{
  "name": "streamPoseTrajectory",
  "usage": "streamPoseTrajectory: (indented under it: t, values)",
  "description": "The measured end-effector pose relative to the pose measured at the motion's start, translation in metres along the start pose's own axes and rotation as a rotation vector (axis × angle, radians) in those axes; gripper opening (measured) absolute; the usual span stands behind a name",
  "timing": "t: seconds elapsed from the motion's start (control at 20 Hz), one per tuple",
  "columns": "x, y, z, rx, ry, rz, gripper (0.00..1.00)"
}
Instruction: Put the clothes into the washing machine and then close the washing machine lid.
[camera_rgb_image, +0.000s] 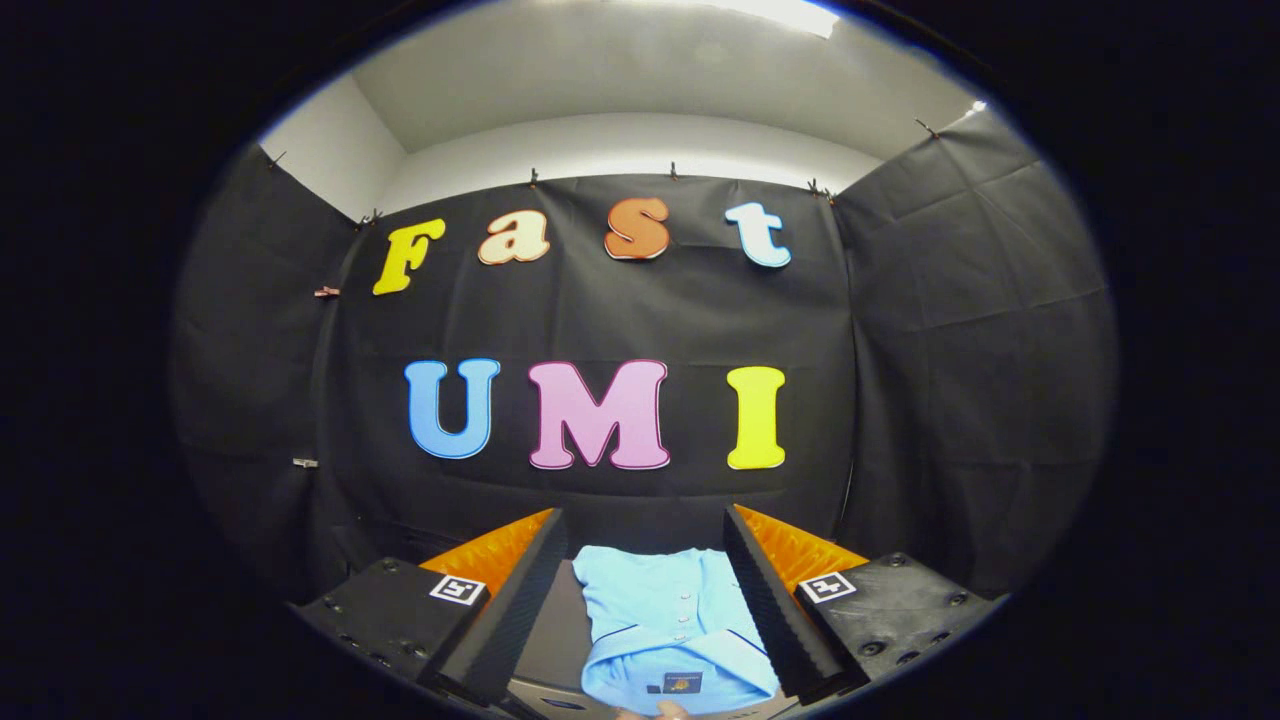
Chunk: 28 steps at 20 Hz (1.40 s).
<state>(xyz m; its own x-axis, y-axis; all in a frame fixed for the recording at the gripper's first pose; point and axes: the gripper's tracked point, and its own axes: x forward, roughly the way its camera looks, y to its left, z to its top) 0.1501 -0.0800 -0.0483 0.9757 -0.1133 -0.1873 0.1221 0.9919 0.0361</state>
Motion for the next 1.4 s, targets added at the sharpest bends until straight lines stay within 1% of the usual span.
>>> streamPoseTrajectory:
  t: [0.15,0.35,0.6,0.7,0.85,0.95,1.05,1.15,1.25,1.4]
  values:
    - [0.036,-0.020,-0.014,0.023,0.084,-0.040,0.98]
    - [0.079,-0.036,-0.046,0.074,0.215,-0.066,0.98]
    - [0.117,-0.052,-0.089,0.050,0.351,-0.101,0.98]
    - [0.129,-0.053,-0.109,0.050,0.416,-0.103,0.99]
    - [0.143,-0.059,-0.142,0.035,0.515,-0.117,0.98]
    - [0.149,-0.057,-0.167,0.027,0.593,-0.098,0.99]
    - [0.152,-0.063,-0.187,0.018,0.659,-0.107,0.99]
    - [0.155,-0.071,-0.201,0.003,0.695,-0.130,0.99]
    - [0.155,-0.070,-0.214,0.001,0.729,-0.132,0.99]
    - [0.153,-0.072,-0.218,-0.007,0.764,-0.148,0.99]
